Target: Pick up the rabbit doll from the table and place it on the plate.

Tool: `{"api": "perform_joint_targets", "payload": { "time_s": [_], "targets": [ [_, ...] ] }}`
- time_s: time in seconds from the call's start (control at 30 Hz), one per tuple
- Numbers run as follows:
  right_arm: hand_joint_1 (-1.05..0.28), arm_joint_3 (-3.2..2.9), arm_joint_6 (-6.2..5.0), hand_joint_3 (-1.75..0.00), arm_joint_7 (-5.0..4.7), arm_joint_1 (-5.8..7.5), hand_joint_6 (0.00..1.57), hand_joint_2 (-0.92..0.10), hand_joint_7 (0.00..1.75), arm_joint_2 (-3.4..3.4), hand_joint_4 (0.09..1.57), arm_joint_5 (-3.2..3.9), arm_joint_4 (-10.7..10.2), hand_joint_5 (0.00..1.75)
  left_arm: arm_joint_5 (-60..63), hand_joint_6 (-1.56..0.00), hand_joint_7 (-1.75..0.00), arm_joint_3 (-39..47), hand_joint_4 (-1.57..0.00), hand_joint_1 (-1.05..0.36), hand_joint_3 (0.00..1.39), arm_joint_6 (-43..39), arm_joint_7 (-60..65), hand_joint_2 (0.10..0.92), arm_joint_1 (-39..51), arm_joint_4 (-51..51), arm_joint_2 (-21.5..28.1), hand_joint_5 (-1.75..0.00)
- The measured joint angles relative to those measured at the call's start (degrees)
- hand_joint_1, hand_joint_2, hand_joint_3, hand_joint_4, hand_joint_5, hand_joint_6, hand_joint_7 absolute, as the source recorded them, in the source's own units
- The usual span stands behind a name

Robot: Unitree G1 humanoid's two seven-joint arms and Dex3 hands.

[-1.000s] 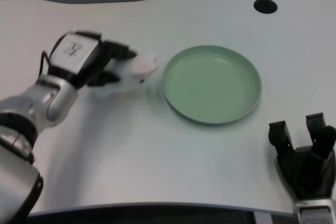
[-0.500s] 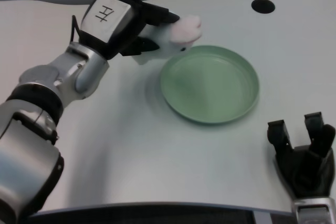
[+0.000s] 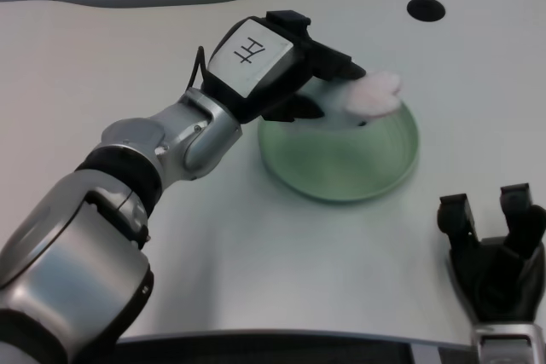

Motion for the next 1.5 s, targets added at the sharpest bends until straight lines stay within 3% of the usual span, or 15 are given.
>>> {"api": "perform_joint_targets", "payload": {
  "time_s": [0.07,0.13,0.17,0.3,0.43,0.5,0.6,0.77,1.03,1.07,1.13,1.3,1.5],
  "targets": [
    [-0.53,-0.01,0.01,-0.15,-0.01,0.2,0.59,-0.92,1.74,0.21,0.74,0.2,-0.4,1.75,0.01,-1.2,-0.05,-0.05,-0.69,-0.16,0.01,-0.17,0.09,0.832,0.01,0.19,-0.28,-1.42],
    [-0.52,-0.02,0.02,-0.15,-0.03,0.42,0.58,-0.92,1.75,0.33,0.74,0.43,-0.78,1.75,0.02,-1.18,-0.04,-0.13,-0.66,-0.18,0.01,-0.39,0.15,0.852,0.03,0.33,-0.64,-1.39],
    [-0.52,-0.02,0.02,-0.16,-0.05,0.52,0.58,-0.92,1.75,0.39,0.74,0.45,-0.96,1.75,0.02,-1.14,-0.02,-0.18,-0.66,-0.2,0.01,-0.32,0.17,0.872,0.04,0.38,-0.85,-1.2],
    [-0.51,-0.02,0.01,-0.17,-0.1,0.92,0.58,-0.92,1.75,0.79,0.75,0.54,-1.73,1.75,0.01,-1.03,-0.01,-0.18,-0.65,-0.22,0.0,1.16,-0.78,0.884,0.22,0.63,-1.29,-0.78],
    [-0.51,-0.02,-0.01,-0.17,-0.13,1.19,0.58,-0.92,1.75,1.11,0.75,0.57,-2.31,1.75,0.01,-1.02,0.0,-0.18,-0.67,-0.22,0.0,1.79,-1.3,0.882,0.67,0.73,-1.28,-0.7],
    [-0.5,-0.02,-0.01,-0.2,-0.15,1.32,0.58,-0.92,1.75,1.24,0.75,0.6,-2.61,1.75,0.07,-0.7,0.0,-0.32,-0.43,-0.42,0.0,4.12,-2.59,0.882,0.68,0.75,-1.38,-0.41],
    [-0.5,-0.04,-0.01,-0.22,0.11,1.45,0.57,-0.92,1.75,1.46,0.74,0.71,-2.76,1.75,0.05,-0.45,0.0,-0.35,-0.29,-0.59,0.06,9.05,-6.84,0.916,0.7,1.32,-1.32,-0.21],
    [-0.5,-0.2,-0.01,-0.23,0.85,1.45,0.56,-0.92,1.75,1.5,0.74,0.78,-2.69,1.75,-0.02,-0.31,0.0,-0.28,-0.23,-0.69,0.2,11.28,-10.18,0.921,0.71,1.45,-0.96,-0.13],
    [-0.5,-0.35,-0.01,-0.24,1.1,1.4,0.56,-0.92,1.75,1.5,0.74,0.78,-2.6,1.75,-0.05,-0.3,0.0,-0.13,-0.23,-0.7,0.22,11.59,-10.95,0.921,0.71,1.44,-0.92,-0.12],
    [-0.5,-0.35,-0.01,-0.21,1.09,1.4,0.57,-0.92,1.75,1.5,0.74,0.74,-2.6,1.75,-0.22,-0.23,0.0,0.01,-0.19,-0.79,0.38,11.47,-11.11,0.921,0.75,1.43,-0.9,-0.09],
    [-0.51,-0.34,-0.01,-0.2,0.97,1.39,0.58,-0.92,1.75,1.52,0.74,0.69,-2.6,1.75,-1.16,-0.18,0.0,0.48,-0.16,-0.85,0.49,10.86,-11.75,0.921,0.98,1.36,-0.74,-0.07],
    [-0.52,-0.32,-0.01,-0.17,0.44,1.28,0.59,-0.92,1.75,1.52,0.76,0.66,-2.48,1.75,-3.42,-0.1,0.0,2.4,-0.09,-0.96,0.64,8.62,-14.17,0.921,1.83,0.99,0.44,-0.03],
    [-0.51,-0.29,-0.01,-0.18,0.0,1.19,0.58,-0.92,1.75,1.5,0.75,0.53,-2.37,1.75,-7.33,-0.1,0.0,5.66,-0.08,-1.04,0.68,5.38,-15.88,0.921,2.69,0.08,2.16,-0.02]
  ]
}}
